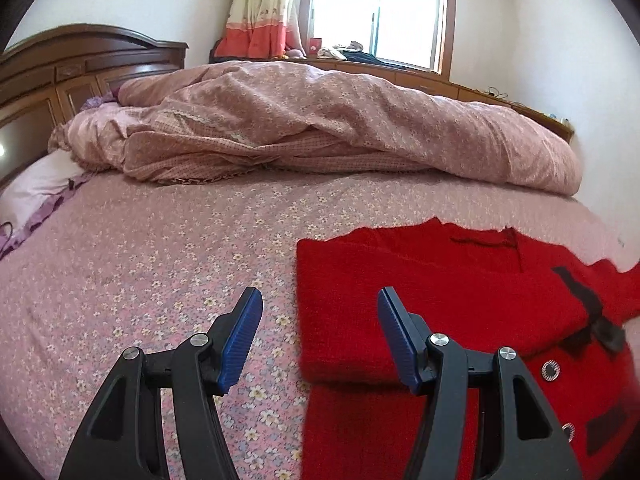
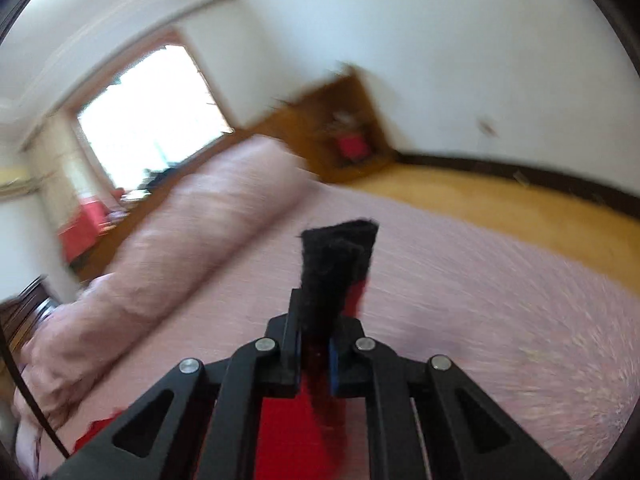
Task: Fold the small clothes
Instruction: 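Fold the held sleeve across the cardigan body with the right tool, then release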
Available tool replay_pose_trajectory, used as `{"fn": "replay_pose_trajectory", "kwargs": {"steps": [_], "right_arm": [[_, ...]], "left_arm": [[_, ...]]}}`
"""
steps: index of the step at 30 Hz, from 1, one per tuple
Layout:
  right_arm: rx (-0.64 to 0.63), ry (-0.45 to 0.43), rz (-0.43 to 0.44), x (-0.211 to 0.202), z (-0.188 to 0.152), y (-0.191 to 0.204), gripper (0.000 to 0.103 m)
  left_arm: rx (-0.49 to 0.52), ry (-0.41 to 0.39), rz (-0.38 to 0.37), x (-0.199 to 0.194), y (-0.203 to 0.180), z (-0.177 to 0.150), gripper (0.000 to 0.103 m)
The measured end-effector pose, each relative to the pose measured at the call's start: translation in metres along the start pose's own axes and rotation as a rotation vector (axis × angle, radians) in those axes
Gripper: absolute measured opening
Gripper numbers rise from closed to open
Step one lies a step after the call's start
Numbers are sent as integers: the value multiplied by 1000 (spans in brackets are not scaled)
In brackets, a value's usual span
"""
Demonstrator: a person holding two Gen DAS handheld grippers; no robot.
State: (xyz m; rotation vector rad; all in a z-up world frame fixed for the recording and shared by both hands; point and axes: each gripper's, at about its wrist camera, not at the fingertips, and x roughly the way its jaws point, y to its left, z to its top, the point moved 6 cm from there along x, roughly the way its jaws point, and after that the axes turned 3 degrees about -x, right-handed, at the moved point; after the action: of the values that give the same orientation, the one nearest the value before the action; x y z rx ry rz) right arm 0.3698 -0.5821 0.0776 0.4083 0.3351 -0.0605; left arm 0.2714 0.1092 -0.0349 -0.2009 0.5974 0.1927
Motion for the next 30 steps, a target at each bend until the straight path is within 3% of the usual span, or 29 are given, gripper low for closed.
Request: {"fn": "replay_pose_trajectory", "kwargs": {"steps": [3, 6, 11, 13, 20, 30], "right_arm": [[-123, -63, 148, -21, 4, 105, 9], [-223, -63, 247, -24, -13, 205, 10], [-313, -31, 354, -11, -81, 334, 10], [-357, -9, 341, -7, -114, 366, 10], [-562, 96, 296, 5, -217, 423, 10], [-612, 140, 318, 9, -259, 455, 13]], "left_arm": [[25, -20, 4, 0, -1, 5, 54], [54, -30, 25, 3, 1, 7, 54], [59, -7, 35, 6, 7, 7, 54], [66, -12, 41, 5, 10, 11, 54], [-40, 27, 0, 0, 30, 18, 54], [17, 4, 44, -15, 37, 18, 54]]}}
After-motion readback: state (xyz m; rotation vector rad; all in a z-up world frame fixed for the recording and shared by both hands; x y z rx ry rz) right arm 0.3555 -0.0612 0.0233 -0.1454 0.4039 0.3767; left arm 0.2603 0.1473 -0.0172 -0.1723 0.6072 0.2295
